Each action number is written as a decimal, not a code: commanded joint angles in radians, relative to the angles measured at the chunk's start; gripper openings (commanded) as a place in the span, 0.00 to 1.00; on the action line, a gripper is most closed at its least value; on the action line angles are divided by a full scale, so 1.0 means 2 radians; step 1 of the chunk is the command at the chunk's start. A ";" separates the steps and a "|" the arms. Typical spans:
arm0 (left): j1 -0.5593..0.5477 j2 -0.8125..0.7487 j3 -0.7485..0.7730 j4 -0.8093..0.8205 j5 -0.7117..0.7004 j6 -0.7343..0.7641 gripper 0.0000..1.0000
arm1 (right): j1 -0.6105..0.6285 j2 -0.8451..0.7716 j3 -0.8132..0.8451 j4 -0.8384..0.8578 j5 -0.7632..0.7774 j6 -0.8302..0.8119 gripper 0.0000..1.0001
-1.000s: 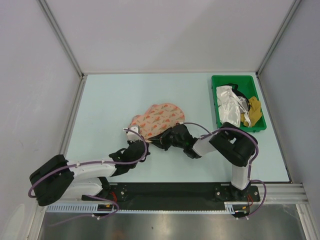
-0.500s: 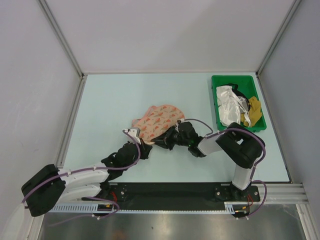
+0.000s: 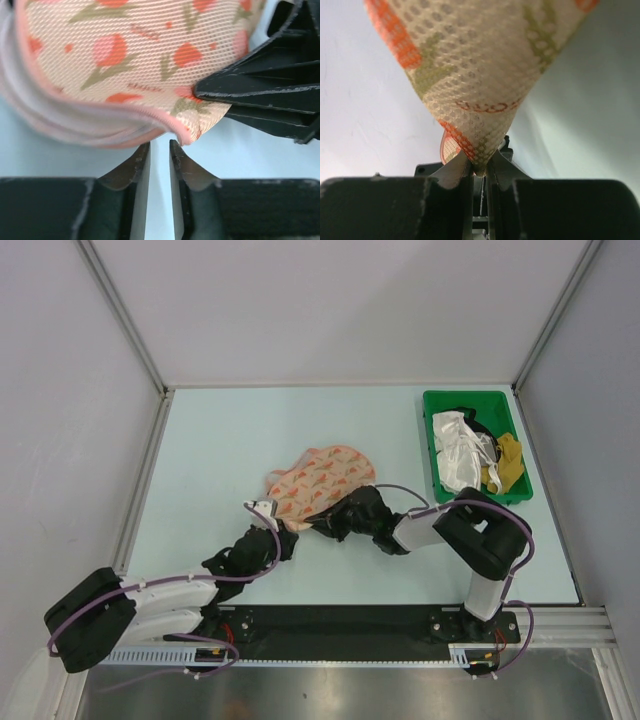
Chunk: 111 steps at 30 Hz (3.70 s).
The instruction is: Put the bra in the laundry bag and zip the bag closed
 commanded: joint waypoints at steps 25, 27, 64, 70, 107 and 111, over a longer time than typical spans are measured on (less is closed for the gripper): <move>-0.037 0.039 -0.031 0.159 -0.126 0.014 0.37 | 0.031 -0.039 0.134 -0.226 0.149 0.092 0.00; -0.047 0.051 -0.026 0.169 -0.127 0.025 0.39 | 0.031 -0.038 0.136 -0.227 0.149 0.094 0.00; -0.057 0.145 0.037 0.189 -0.217 0.047 0.00 | 0.038 -0.046 0.123 -0.223 0.140 0.100 0.00; -0.038 0.104 -0.025 0.206 -0.207 0.029 0.00 | 0.029 -0.055 0.113 -0.221 0.139 0.094 0.00; -0.020 0.184 0.017 0.325 -0.081 0.096 0.32 | 0.025 -0.053 0.127 -0.220 0.135 0.099 0.00; -0.020 0.200 0.025 0.321 -0.097 0.092 0.23 | 0.027 -0.055 0.126 -0.221 0.134 0.100 0.00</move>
